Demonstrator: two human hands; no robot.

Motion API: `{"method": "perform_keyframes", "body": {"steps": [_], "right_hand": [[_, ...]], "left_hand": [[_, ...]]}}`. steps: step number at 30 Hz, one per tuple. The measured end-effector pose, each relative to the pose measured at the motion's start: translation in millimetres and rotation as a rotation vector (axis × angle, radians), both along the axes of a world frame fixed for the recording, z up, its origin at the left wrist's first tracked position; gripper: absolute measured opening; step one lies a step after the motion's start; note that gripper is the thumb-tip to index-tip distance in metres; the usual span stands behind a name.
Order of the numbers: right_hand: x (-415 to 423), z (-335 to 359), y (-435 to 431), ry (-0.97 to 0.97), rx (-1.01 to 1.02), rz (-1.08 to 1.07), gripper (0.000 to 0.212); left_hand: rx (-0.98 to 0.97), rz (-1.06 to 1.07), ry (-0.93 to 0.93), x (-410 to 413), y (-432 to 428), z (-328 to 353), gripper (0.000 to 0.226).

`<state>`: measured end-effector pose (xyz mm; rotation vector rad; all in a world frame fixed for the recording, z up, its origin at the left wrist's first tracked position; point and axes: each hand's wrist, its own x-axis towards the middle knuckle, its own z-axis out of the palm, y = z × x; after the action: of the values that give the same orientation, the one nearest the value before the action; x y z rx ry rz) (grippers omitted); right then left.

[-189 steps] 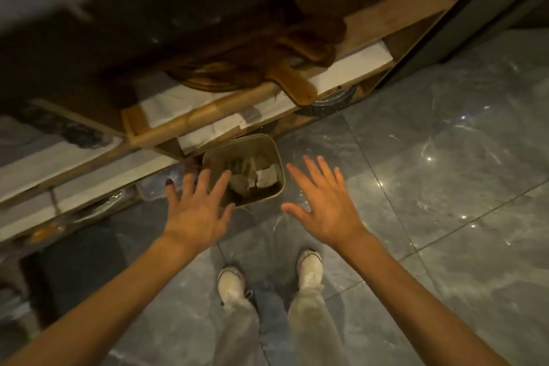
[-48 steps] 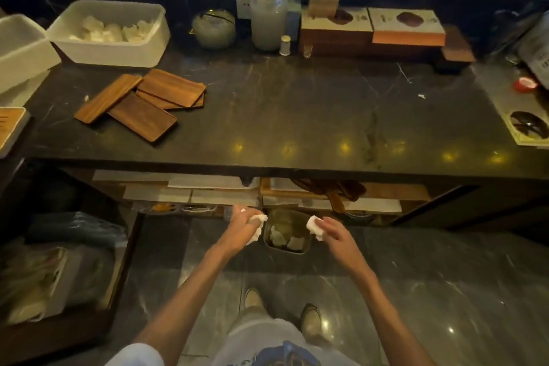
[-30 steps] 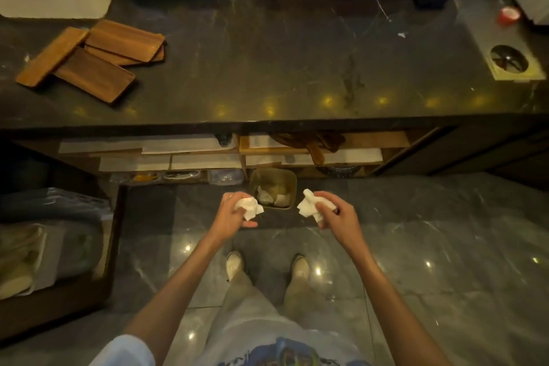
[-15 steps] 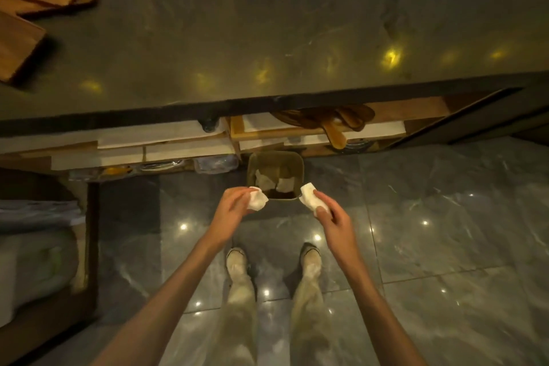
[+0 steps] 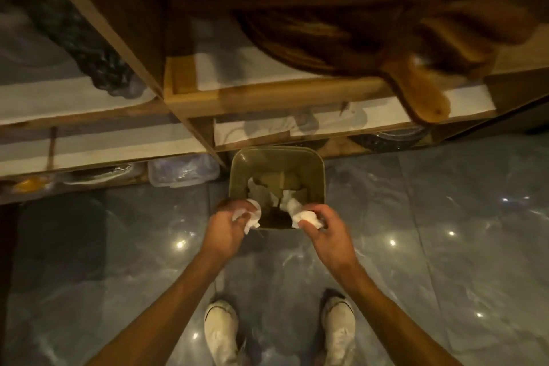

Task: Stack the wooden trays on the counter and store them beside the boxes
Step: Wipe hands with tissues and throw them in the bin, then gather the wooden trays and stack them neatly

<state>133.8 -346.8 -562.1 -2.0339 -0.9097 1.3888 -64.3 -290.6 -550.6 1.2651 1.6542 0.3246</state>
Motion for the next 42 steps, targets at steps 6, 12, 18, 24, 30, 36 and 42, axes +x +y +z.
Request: {"method": "perform_keyframes", "body": {"steps": [6, 12, 18, 24, 30, 36, 42], "right_hand": [[-8.6, -84.1, 12.9, -0.2, -0.055, 0.128, 0.013], [-4.3, -117.8, 25.9, -0.266, -0.092, 0.409, 0.043], [5.0, -75.7, 41.7, -0.217, -0.042, 0.492, 0.064], [36.2, 11.1, 37.2, -0.322, -0.011, 0.601, 0.061], [55.6, 149.0, 6.0, -0.343, 0.061, 0.666, 0.056], [78.1, 306.6, -27.1, -0.488, 0.255, 0.758, 0.053], [92.3, 420.4, -56.9, -0.528, 0.241, 0.837, 0.057]], "left_hand": [[-0.014, -0.03, -0.004, 11.9, 19.8, -60.5, 0.015], [-0.135, -0.471, 0.237, 23.2, 25.9, -104.7, 0.044], [0.007, -0.721, 0.415, 19.6, 26.2, -90.5, 0.064], [-0.014, -0.648, 0.487, 15.3, 20.1, -14.8, 0.053], [-0.03, -0.507, 0.399, 11.5, -8.5, 137.6, 0.051], [0.017, -0.369, 0.461, -4.8, -60.3, 302.8, 0.057], [0.003, -0.256, 0.548, -21.8, -116.8, 416.6, 0.056]]}}
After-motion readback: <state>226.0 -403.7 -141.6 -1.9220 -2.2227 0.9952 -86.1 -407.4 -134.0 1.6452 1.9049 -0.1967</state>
